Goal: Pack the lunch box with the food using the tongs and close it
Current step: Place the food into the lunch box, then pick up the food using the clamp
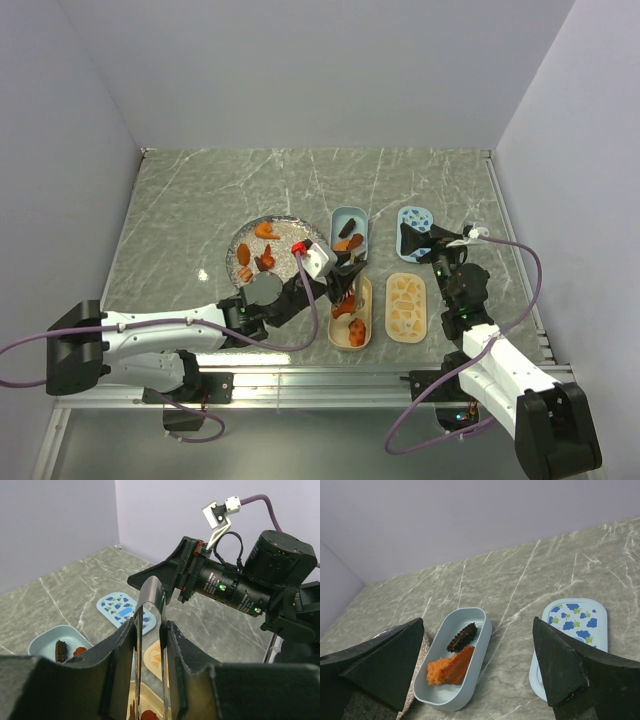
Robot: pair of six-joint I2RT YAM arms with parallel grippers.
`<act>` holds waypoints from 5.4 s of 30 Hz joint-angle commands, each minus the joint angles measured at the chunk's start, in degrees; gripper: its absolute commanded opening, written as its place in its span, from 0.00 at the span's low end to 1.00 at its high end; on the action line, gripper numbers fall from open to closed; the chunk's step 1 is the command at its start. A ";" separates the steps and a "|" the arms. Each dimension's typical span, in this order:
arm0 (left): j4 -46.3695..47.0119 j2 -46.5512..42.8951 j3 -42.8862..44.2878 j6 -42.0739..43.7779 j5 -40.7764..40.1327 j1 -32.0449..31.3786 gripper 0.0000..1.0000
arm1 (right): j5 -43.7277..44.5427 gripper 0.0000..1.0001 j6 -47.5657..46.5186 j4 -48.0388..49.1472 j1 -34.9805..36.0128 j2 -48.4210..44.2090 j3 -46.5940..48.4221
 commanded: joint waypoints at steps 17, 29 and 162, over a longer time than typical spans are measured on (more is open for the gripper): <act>-0.33 2.90 3.50 -2.66 1.20 -0.34 0.19 | 0.04 0.96 -0.42 2.08 0.51 -0.26 2.53; -0.24 2.28 2.97 -2.40 -0.39 -0.34 0.39 | -0.05 0.96 -0.42 2.08 0.43 -0.26 2.53; -6.39 -19.52 -11.18 -6.52 -25.09 29.98 0.17 | -0.23 0.96 -0.34 2.17 0.34 1.94 3.23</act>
